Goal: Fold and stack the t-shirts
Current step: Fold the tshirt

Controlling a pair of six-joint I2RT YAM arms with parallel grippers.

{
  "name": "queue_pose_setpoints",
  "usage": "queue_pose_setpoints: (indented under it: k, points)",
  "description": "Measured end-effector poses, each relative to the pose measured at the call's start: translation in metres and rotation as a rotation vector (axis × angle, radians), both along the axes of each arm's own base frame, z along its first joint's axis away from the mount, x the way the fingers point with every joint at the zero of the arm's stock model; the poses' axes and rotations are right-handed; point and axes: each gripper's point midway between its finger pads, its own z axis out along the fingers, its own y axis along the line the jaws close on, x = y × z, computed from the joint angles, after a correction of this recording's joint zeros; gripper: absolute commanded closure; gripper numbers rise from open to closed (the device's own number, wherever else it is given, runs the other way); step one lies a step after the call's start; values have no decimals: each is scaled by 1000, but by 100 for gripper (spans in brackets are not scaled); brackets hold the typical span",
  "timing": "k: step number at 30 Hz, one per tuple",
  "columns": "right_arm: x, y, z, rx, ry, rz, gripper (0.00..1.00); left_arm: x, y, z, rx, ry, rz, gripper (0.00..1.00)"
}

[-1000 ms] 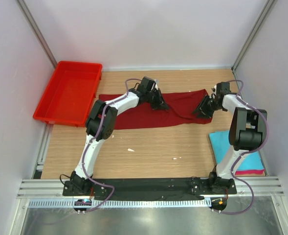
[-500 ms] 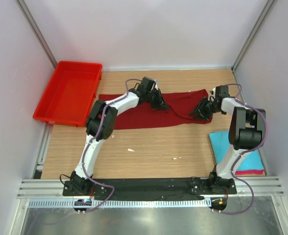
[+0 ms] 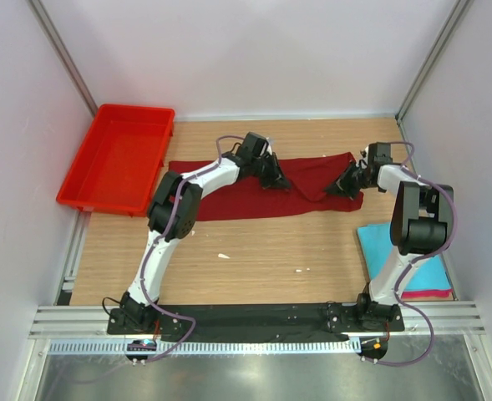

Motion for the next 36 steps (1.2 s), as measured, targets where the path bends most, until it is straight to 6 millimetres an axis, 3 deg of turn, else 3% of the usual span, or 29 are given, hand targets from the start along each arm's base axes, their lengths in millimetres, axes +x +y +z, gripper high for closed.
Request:
queue_pose_setpoints:
  k: [6, 8, 9, 13, 20, 28, 36]
  points:
    - [38, -4, 15, 48, -9, -90, 99, -4, -4, 1, -4, 2, -6, 100]
    - [54, -4, 17, 84, -7, -114, 88, -3, -5, 1, -8, 10, 2, 100]
    - [63, -4, 16, 107, -6, -124, 77, -3, -5, 2, -11, 12, 5, 100]
    - [84, 0, 10, 210, -8, -145, 61, -1, -7, 5, -27, 21, 18, 100]
    - [87, -4, 21, 163, -40, -73, 50, 0, -10, 8, -48, 25, 25, 100]
    - [68, -24, 21, -57, -84, 55, 58, -1, -11, 6, -50, 30, 19, 100]
    - [60, -16, 13, -76, -80, 107, 57, -1, -12, 7, -58, 28, 14, 100]
